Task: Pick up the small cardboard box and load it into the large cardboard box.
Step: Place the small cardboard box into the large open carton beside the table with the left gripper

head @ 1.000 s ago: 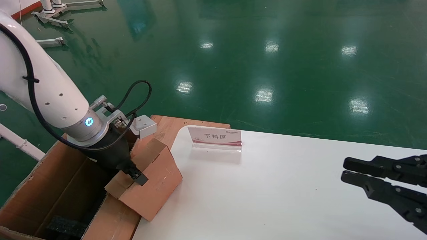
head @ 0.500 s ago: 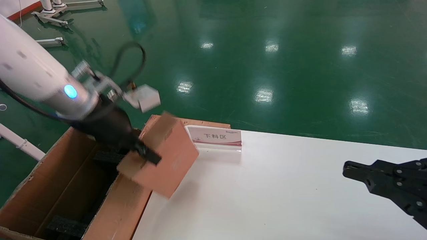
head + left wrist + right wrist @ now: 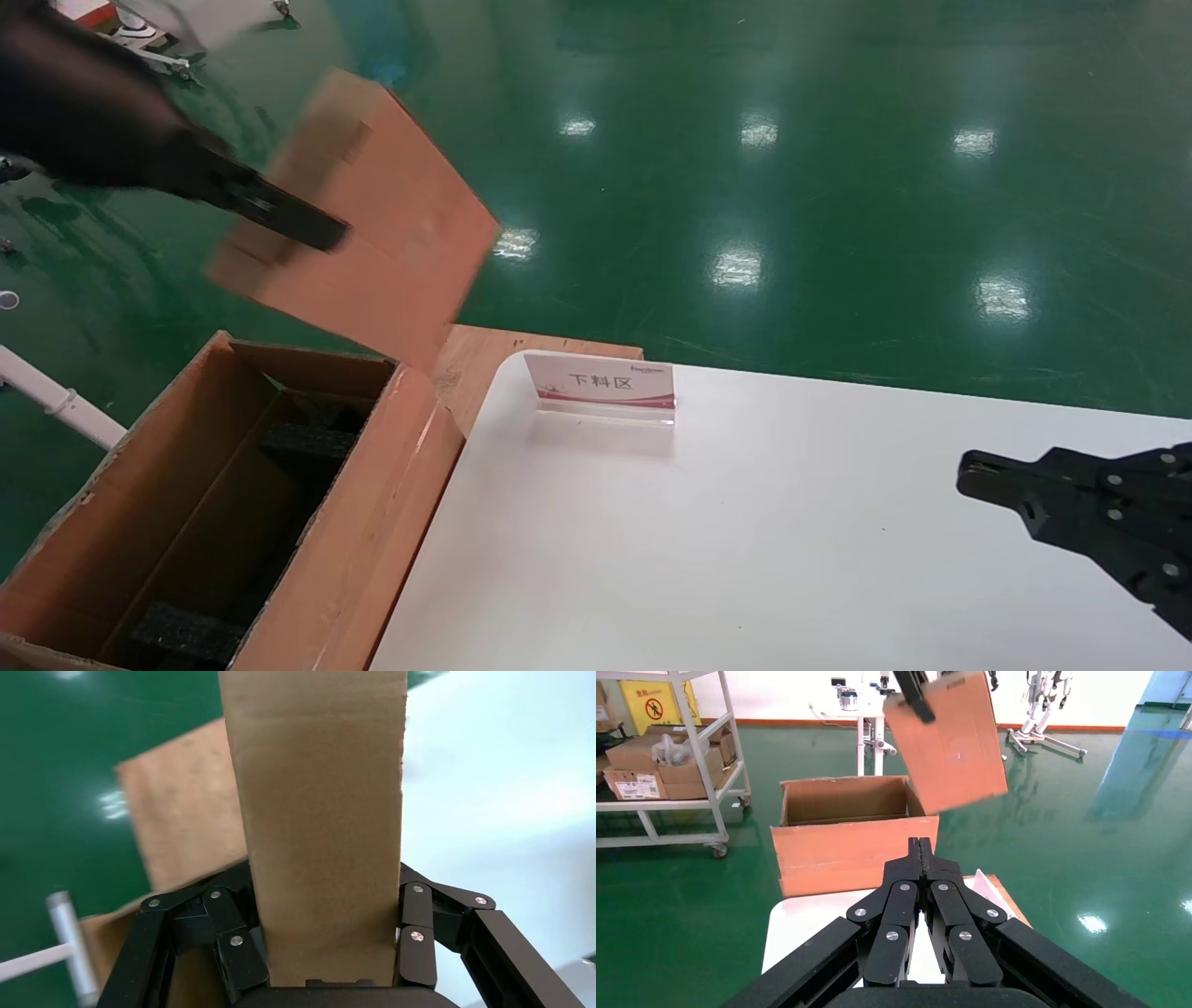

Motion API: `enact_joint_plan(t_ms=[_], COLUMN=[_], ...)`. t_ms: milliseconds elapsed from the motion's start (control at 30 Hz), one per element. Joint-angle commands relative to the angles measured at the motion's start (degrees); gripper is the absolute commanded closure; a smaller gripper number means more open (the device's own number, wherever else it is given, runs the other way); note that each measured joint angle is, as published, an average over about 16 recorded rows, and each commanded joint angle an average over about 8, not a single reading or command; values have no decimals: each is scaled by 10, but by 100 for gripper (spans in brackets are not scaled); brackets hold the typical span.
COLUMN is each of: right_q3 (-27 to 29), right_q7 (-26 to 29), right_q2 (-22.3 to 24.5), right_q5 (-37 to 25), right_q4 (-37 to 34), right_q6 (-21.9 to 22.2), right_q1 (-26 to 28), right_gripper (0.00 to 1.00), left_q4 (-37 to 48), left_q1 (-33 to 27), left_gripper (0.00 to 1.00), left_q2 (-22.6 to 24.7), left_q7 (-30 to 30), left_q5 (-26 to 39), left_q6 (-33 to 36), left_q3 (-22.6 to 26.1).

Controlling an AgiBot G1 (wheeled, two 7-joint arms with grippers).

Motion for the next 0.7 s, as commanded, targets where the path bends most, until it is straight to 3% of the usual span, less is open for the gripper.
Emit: enact_joint_plan(t_ms=[33, 233, 500, 700], right_q3=[0, 0, -1, -1], right_q7=[0, 0, 0, 0], right_q2=[0, 0, 0, 0], right_q5=[0, 0, 0, 1], right_q4=[0, 0, 0, 0], right_q6=[0, 0, 0, 0], right_q1=[0, 0, 0, 0], right_gripper=[77, 2, 0, 0], left_q4=[10, 33, 57, 81], left_q1=[-32, -109, -139, -142], left_gripper=[100, 100, 100, 100], left_q2=[0, 0, -10, -9], left_q7=[11, 61, 89, 101], left_q5=[8, 7, 3, -42], left_q6=[5, 4, 7, 9], left_q3=[19, 122, 242, 355])
